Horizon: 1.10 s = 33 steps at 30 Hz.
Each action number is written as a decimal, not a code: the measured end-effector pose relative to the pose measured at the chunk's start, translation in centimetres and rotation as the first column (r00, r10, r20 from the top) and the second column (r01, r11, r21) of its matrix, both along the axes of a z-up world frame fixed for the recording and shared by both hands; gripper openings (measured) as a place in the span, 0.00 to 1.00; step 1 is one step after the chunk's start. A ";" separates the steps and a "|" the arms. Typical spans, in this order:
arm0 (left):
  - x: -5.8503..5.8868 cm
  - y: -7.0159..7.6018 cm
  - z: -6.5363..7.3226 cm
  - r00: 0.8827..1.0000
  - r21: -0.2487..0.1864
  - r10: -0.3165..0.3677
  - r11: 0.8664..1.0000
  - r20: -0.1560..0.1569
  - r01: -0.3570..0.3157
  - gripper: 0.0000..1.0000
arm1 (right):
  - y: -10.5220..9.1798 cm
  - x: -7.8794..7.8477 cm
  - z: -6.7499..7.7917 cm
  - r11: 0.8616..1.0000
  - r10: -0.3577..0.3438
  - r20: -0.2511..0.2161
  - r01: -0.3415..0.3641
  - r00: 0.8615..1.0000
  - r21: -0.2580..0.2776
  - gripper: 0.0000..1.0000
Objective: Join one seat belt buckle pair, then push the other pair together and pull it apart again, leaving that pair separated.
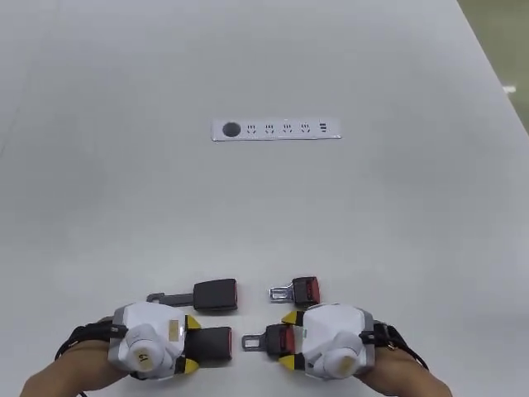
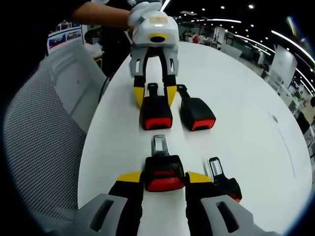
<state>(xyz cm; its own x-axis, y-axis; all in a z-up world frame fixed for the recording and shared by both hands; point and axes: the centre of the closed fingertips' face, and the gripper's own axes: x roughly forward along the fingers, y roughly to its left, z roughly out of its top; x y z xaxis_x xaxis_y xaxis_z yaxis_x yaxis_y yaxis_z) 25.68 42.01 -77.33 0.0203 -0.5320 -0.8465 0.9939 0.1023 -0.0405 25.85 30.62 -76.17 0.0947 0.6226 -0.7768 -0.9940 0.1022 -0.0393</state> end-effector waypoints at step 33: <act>-0.1 -0.2 0.2 1.000 -0.002 0.001 1.000 -0.001 -0.001 0.32 | 3.0 -0.1 -0.2 0.999 0.048 0.020 -0.048 0.999 0.022 0.29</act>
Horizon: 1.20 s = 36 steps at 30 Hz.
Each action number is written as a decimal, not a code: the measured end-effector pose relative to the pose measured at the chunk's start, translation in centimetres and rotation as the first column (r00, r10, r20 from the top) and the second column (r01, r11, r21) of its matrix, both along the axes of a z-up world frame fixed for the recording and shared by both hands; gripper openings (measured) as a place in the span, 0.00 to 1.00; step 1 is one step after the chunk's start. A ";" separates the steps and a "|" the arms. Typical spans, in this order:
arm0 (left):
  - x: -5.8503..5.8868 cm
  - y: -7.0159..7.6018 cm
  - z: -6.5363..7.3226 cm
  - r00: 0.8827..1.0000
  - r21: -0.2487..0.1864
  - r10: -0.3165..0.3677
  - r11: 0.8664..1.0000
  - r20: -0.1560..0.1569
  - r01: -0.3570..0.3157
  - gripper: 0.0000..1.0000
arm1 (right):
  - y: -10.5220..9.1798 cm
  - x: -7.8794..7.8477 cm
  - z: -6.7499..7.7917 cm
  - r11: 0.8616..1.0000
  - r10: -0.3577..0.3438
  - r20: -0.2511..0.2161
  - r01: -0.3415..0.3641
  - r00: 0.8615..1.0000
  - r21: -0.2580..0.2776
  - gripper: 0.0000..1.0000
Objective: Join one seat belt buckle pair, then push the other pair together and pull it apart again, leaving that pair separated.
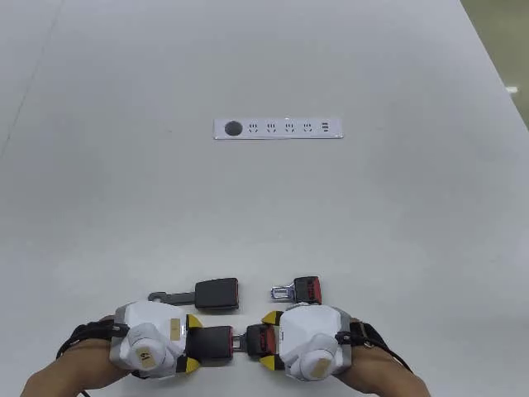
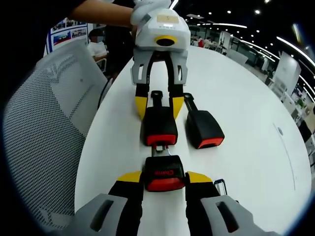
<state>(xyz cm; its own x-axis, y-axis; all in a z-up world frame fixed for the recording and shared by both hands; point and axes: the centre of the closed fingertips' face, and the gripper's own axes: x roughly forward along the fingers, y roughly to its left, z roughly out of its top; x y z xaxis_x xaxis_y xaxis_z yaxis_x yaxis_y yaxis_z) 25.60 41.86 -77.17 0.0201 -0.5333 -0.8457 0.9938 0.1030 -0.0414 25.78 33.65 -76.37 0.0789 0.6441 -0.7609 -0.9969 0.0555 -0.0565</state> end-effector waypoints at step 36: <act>0.2 0.4 -0.7 1.000 -0.002 -0.014 1.000 0.008 0.014 0.31 | 0.9 -0.1 -0.1 0.998 -0.031 -0.016 0.031 0.999 0.050 0.26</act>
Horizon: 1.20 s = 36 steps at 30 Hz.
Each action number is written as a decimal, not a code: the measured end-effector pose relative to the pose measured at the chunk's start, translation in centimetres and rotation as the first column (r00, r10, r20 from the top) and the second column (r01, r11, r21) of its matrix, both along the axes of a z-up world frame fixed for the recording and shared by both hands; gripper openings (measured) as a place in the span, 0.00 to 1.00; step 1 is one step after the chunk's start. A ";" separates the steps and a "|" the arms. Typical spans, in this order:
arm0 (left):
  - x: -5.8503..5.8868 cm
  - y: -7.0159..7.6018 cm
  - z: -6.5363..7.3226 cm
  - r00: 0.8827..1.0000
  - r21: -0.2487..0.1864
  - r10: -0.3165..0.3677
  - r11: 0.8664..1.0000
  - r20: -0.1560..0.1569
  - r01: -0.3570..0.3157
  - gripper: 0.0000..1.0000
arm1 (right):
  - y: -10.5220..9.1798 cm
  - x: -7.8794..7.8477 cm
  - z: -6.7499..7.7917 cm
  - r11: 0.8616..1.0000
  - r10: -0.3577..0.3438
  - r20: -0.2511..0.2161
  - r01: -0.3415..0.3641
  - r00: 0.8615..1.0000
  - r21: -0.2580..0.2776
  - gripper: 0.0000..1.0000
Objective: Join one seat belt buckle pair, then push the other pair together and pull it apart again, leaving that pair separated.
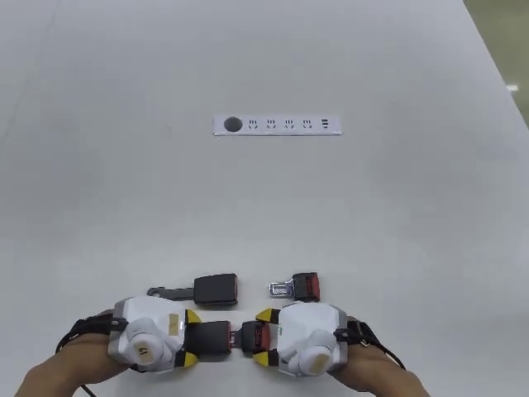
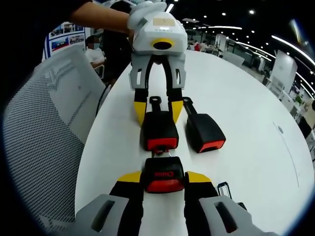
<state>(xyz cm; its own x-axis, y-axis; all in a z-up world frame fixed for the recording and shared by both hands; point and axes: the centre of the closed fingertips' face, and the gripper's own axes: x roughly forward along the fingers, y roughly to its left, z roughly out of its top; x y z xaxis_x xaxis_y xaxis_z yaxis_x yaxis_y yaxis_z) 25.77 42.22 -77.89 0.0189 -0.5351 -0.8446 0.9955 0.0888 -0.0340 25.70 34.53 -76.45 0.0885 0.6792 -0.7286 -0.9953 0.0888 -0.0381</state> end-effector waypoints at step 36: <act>0.2 -0.2 0.7 1.000 0.034 -0.002 0.999 0.003 0.002 0.31 | 0.8 -0.9 0.6 0.999 0.022 0.005 -0.022 1.000 0.036 0.26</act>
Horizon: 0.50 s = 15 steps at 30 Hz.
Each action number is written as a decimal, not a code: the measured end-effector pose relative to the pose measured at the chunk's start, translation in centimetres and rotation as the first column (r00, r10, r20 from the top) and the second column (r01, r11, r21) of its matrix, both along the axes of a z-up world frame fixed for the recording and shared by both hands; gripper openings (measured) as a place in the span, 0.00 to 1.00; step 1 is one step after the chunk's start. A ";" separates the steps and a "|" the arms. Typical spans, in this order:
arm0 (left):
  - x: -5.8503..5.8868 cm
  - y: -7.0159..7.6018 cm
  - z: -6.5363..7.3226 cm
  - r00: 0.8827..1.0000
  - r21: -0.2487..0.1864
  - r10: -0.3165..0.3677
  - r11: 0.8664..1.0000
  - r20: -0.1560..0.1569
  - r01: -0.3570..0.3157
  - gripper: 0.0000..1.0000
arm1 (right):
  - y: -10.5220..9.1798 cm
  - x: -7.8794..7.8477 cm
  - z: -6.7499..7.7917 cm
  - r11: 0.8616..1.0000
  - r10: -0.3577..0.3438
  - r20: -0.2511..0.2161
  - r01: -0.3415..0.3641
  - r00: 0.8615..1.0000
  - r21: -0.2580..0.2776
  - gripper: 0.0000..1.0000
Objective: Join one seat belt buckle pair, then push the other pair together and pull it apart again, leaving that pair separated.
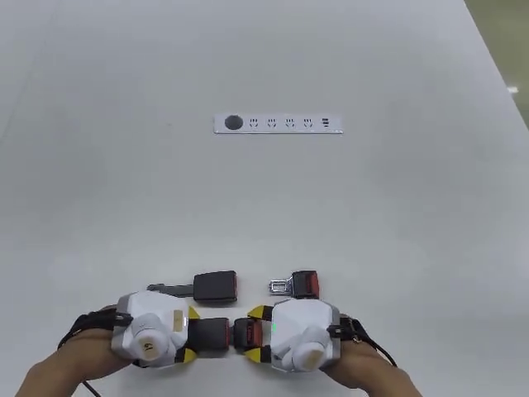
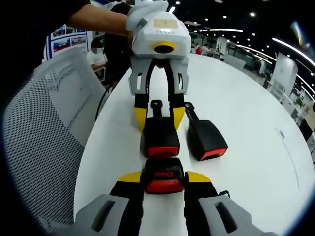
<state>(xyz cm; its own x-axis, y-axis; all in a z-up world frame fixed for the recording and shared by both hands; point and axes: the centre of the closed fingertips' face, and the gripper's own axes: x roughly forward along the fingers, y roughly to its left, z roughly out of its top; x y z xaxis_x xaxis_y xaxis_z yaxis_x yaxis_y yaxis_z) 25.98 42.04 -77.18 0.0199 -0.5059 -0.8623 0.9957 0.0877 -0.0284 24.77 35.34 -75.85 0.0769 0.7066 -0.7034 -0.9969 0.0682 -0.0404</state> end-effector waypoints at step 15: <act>-0.4 0.3 -0.1 1.000 -0.009 -0.007 1.000 0.013 0.007 0.33 | -0.1 0.4 -0.6 0.999 0.052 0.032 -0.052 0.998 -0.005 0.29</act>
<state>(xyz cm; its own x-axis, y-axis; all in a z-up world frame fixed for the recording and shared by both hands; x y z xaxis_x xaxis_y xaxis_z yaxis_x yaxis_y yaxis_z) 25.62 42.30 -77.24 0.0275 -0.5139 -0.8574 0.9966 0.0807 -0.0164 25.14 35.24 -76.43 0.0626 0.7073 -0.7042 -0.9972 0.0158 -0.0728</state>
